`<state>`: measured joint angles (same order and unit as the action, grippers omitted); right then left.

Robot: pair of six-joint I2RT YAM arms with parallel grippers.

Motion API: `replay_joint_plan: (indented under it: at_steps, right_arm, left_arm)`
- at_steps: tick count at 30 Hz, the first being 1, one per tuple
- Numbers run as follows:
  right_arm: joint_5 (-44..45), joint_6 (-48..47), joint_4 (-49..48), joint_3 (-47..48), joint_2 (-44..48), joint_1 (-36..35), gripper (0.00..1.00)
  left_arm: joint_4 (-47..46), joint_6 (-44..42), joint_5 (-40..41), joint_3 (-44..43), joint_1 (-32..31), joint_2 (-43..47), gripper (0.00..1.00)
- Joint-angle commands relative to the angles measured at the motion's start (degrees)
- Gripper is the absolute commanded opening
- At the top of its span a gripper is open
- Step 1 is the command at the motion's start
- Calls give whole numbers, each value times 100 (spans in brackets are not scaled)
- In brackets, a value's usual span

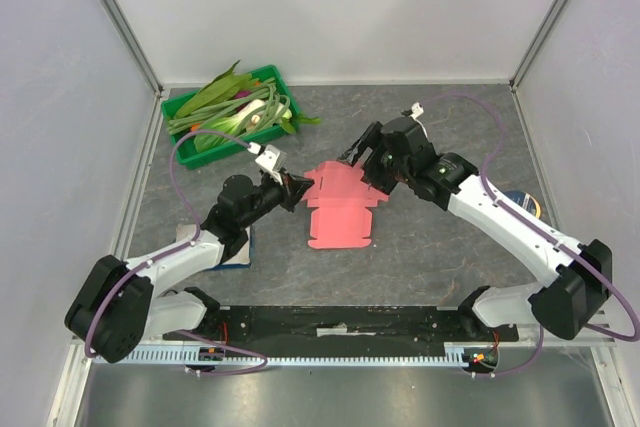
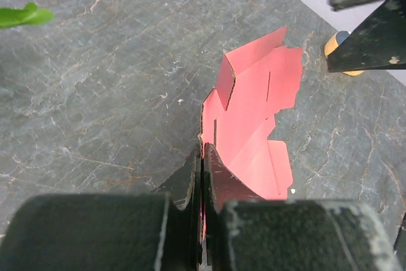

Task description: Fold the paper box

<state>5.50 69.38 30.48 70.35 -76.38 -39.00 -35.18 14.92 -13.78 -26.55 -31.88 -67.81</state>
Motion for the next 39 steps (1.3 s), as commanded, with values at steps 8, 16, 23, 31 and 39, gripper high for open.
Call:
replay_joint_plan:
  at_steps: [8, 16, 23, 31, 39]
  right_arm:
    - [-531, 2676, -692, -522, -26, 754, 68]
    - [-980, 3089, -886, -873, -158, 780, 61]
    - [-954, 3283, -1053, -1085, -96, 771, 47]
    - [-937, 3318, -1079, -1128, 35, 754, 39]
    - [-963, 3388, -1141, -1312, 106, 745, 7]
  left_arm:
    - [-1984, -1218, -555, 545, -29, -39, 2]
    - [-2072, -1474, -512, 545, -55, -83, 2]
    - [-2028, -1632, -468, 528, -108, -83, 2]
    - [-1897, -1799, -380, 545, -170, -4, 2]
    - [-1879, -1773, -266, 536, -187, -13, 2]
